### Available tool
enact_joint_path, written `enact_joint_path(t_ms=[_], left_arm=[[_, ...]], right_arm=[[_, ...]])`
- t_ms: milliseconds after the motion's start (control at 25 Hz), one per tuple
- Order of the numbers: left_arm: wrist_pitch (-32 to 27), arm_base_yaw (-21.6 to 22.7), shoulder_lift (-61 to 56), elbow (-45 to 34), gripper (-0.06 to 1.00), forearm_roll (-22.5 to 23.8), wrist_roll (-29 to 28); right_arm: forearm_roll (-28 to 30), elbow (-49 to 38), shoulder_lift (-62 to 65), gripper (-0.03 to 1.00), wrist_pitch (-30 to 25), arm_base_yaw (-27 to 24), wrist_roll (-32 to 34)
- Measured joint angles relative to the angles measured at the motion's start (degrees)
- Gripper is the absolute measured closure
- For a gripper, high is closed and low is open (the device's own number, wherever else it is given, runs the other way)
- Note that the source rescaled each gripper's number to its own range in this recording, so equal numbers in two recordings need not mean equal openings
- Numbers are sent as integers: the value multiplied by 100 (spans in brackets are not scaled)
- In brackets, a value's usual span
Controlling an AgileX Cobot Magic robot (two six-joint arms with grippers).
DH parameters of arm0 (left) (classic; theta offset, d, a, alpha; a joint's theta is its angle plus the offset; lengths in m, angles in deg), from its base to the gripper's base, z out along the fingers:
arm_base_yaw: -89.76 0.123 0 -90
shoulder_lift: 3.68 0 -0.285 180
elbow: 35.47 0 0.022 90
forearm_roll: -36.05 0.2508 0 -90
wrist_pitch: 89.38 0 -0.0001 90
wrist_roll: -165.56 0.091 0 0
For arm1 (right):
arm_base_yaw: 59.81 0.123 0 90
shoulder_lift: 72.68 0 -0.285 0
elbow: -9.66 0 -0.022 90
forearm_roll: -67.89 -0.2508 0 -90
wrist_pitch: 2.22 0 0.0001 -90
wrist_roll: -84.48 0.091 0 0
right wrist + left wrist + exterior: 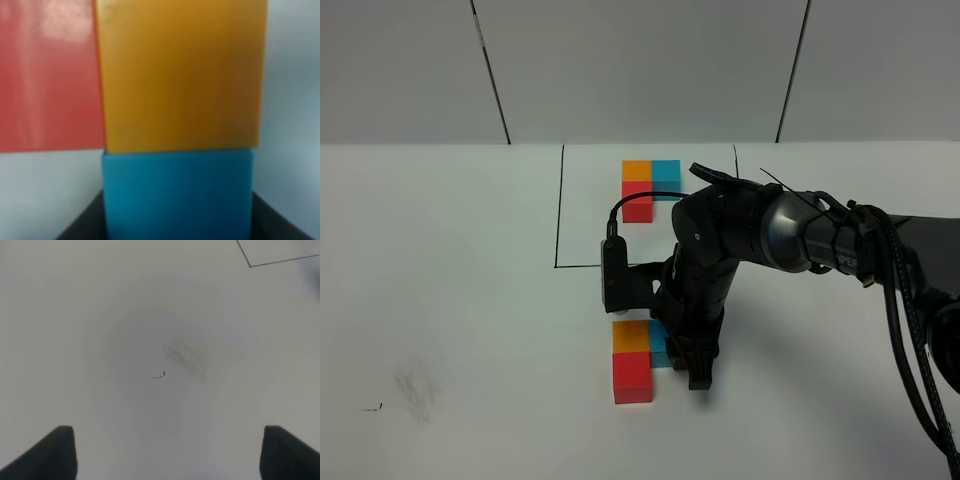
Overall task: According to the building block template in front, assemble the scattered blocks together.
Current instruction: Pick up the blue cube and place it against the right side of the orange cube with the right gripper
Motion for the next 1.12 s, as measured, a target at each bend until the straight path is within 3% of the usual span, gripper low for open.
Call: enact_joint_path(t_ms=[1120], left_arm=[[0,0,0,0,-4,0,0]], right_arm=[[143,0,0,96,-59,0,10]])
